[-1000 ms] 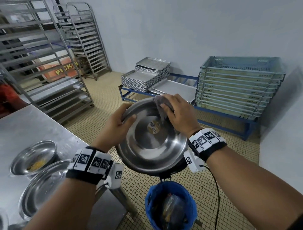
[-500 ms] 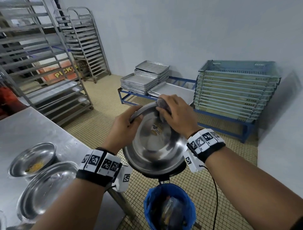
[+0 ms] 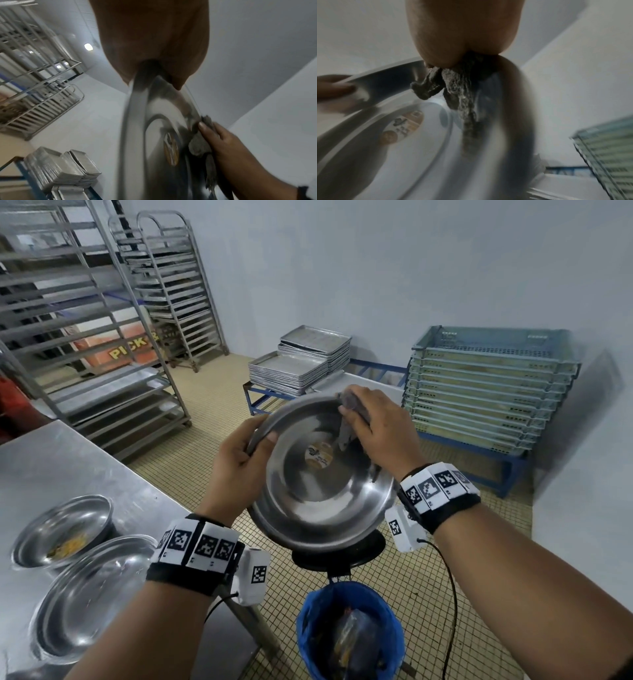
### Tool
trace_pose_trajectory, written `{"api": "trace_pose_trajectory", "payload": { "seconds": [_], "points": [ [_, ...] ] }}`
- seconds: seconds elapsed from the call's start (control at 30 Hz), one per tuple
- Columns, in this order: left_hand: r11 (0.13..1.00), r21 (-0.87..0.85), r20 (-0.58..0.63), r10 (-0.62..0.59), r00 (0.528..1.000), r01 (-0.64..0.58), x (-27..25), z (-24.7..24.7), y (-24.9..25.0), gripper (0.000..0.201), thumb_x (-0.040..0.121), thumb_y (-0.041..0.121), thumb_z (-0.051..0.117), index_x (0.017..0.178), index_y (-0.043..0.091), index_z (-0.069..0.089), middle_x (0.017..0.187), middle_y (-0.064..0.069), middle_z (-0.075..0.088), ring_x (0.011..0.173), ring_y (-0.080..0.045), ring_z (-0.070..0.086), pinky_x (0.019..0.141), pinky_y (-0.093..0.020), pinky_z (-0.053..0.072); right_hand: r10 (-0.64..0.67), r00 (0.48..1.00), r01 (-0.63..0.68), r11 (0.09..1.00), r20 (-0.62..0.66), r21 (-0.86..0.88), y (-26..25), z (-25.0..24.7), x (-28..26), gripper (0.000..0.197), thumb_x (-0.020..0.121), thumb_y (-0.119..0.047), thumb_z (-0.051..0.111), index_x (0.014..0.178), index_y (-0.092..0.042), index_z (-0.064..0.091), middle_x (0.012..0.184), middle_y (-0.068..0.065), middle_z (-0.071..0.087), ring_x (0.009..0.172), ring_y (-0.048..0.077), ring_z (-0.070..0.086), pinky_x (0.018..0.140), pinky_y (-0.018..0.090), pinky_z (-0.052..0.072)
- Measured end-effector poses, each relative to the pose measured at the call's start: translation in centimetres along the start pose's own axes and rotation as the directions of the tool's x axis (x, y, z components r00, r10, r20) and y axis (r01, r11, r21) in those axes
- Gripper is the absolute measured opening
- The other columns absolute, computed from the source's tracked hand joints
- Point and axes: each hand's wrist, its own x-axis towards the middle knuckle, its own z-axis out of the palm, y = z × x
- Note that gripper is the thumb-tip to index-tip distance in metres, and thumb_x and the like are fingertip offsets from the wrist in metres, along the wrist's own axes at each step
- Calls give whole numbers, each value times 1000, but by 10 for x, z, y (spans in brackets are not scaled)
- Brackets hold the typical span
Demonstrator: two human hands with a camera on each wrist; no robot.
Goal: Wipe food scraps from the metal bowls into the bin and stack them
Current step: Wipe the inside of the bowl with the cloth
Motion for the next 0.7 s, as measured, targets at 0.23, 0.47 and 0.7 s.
{"api": "trace_pose_trajectory", "payload": {
  "seconds": [0.23, 0.47, 0.7],
  "points": [
    [999, -10, -108, -32, 994, 32, 3, -3, -8, 25, 108, 12, 56, 132, 11, 61, 101, -3, 73, 81, -10, 70, 68, -20, 54, 319, 947, -290, 891, -27, 350, 10, -2, -13, 28, 104, -37, 57, 123, -18, 63, 93, -17, 67, 86, -7, 65, 73, 9, 49],
    [992, 97, 166, 61, 984, -78, 32, -16, 12, 26, 106, 27, 57, 130, 36, 62, 108, 7, 74, 96, -17, 73, 79, -34, 58, 54, 998, -51, 978, -11, 204, 2, -24, 14, 36, 101, -41, 59, 130, -20, 64, 98, -5, 75, 83, 11, 71, 75, 26, 58],
    [994, -110, -63, -5, 998, -2, 36, -7, 12, 27, 108, 13, 57, 132, 20, 64, 96, 1, 79, 79, -17, 75, 66, -28, 60, 220, 973, -191, 937, -68, 291, 10, -20, 6, 34, 105, -42, 51, 131, -21, 59, 92, -14, 68, 77, -2, 66, 69, 20, 57]
  ]
}}
